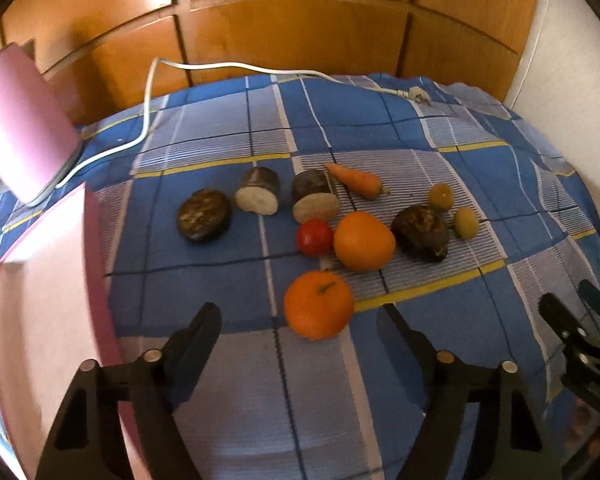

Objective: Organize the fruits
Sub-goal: 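Reach the left gripper to the orange and grasp it, then carry the orange into the tray with the left gripper while the right gripper grasps the small yellow fruit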

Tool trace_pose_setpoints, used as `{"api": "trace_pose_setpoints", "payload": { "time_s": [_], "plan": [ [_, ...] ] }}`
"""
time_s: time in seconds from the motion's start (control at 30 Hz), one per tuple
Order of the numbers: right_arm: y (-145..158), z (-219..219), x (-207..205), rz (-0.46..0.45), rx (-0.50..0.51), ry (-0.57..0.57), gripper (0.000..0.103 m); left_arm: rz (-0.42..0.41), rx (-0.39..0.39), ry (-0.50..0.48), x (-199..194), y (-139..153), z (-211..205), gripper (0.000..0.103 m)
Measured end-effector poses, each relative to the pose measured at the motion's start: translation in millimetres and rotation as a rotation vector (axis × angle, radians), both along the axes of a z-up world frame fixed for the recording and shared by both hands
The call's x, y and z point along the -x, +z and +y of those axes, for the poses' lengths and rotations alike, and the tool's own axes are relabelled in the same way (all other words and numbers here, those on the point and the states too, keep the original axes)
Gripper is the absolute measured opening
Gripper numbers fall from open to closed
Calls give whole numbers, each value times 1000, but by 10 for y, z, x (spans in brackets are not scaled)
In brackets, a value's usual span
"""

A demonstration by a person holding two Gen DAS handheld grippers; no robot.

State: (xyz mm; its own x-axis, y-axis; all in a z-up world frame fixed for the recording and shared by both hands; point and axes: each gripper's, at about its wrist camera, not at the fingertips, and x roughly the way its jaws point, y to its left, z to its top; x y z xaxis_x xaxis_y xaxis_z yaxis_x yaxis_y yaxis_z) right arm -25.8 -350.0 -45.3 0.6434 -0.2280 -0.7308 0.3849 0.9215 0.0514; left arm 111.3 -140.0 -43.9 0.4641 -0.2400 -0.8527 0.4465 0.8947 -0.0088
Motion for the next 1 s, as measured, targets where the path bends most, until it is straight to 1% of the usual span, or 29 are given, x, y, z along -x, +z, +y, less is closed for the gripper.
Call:
{"api": "trace_pose_setpoints", "payload": {
  "time_s": [0.07,0.1,0.13,0.2,0.23,0.27,0.33,0.43,0.5,0.53,0.6,0.7,0.8,0.87,0.9,1.0],
  "plan": [
    [-3,-38,4,5,-6,-8,103,22,-13,-9,-65,-94,-66,68],
    [-6,-55,6,5,-8,-11,103,48,-9,-15,-96,-155,-84,48],
    [-10,-67,6,7,-9,-13,103,77,6,-19,-113,-197,-80,40],
    [-17,-80,0,10,-15,-10,102,70,50,-4,-72,-172,-23,40],
    [-19,-81,-5,11,-15,-7,102,81,76,-6,-42,-154,7,40],
    [-19,-82,-9,10,-15,-3,100,79,106,-7,16,-119,57,40],
    [-16,-85,-28,7,-21,9,94,59,118,-8,130,-56,128,40],
    [-10,-95,-114,13,-59,25,81,39,164,-2,306,66,265,40],
    [6,-109,-188,14,-94,31,65,27,201,9,389,156,374,40],
    [17,-125,-235,12,-117,33,62,21,222,18,421,218,450,40],
    [40,-159,-354,11,-167,37,51,1,260,46,457,329,616,40],
    [88,-161,-542,4,-215,65,48,-25,292,117,430,449,937,40],
    [110,-96,-727,15,-223,106,48,-49,286,207,316,480,1269,40],
    [98,-54,-831,29,-216,123,47,-39,285,285,176,459,1535,40],
    [73,-31,-896,42,-219,130,41,-35,285,314,117,441,1638,40],
    [-8,-2,-1033,76,-229,139,37,-34,252,413,-97,368,1954,40]
  ]
}}
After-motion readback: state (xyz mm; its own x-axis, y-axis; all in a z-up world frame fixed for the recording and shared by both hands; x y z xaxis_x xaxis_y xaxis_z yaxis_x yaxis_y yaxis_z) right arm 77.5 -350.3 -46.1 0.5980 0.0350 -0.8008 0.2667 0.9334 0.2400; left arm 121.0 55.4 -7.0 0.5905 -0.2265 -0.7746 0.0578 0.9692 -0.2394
